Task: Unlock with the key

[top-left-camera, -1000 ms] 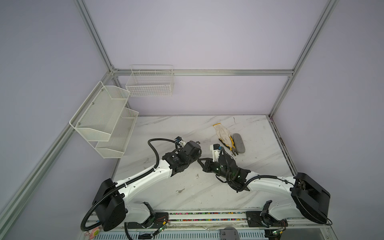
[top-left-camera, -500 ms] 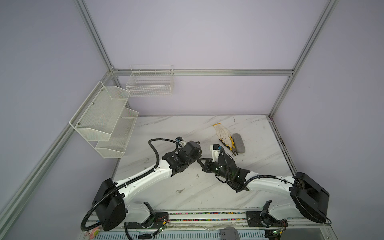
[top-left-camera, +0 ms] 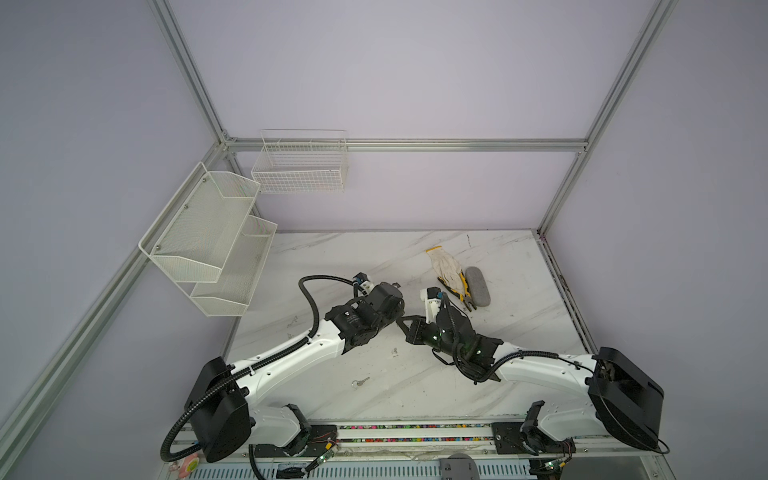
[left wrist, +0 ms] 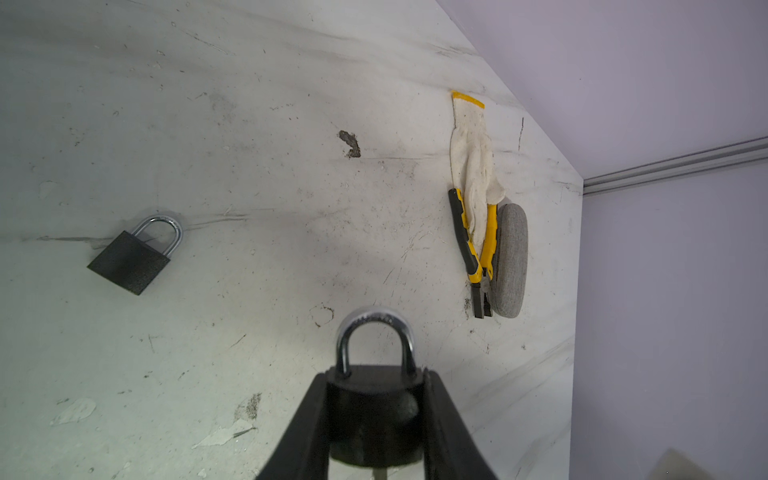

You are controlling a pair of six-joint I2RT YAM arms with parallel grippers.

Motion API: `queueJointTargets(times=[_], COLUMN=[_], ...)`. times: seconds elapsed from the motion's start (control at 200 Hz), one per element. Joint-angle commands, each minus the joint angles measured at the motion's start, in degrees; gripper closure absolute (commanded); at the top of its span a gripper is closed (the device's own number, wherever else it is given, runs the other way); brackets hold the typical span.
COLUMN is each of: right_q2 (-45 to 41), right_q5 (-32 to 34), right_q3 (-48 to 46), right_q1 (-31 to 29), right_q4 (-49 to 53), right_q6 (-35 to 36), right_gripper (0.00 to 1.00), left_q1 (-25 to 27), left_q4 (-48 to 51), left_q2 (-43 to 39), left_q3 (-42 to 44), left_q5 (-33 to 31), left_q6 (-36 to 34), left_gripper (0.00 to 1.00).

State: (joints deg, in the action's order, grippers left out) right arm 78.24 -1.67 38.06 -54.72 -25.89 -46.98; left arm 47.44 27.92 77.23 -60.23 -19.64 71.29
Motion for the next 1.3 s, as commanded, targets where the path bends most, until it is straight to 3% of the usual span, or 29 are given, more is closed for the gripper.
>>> queueJointTargets(times=[0.0,0.54,0.85,0.94,1.065,1.295], right_q2=[-3.0,-2.9,-3.1,-3.8,-5.2,-4.9], right_q5=[3.1,5.2,1.8,0.5,-0.6,-4.2], right_q3=[3.3,6.7,5.1,3.9,2.3,1.3], right_q1=[0.0,0.0,0.0,0.0,0.0,0.0], right_q4=[-0.2,1.2,-0.6,-0.5,-0.6,-0.6], right_q6=[1.9,10.3,10.5,9.6,8.2,3.5], right_gripper=[1.0,1.0,1.0,0.82,0.73,0.7], left_q1=[0.5,1.8,2.2,2.1,2.0,1.7], left_q4=[2.8,0.4,1.6,1.6,1.4,0.6], left_q2=[-0.5,-4.4,-6.6,-6.9,-6.8,-6.4], left_q3=[-1.8,-0.5,0.0,-0.4,-1.0,-0.7], left_q5=[0.3,9.6,1.7,-1.0,-3.5,-4.4], left_q6=[-2.2,-0.1,-1.1,-1.0,-1.0,0.1], left_gripper=[1.0,1.0,1.0,1.0,1.0,1.0])
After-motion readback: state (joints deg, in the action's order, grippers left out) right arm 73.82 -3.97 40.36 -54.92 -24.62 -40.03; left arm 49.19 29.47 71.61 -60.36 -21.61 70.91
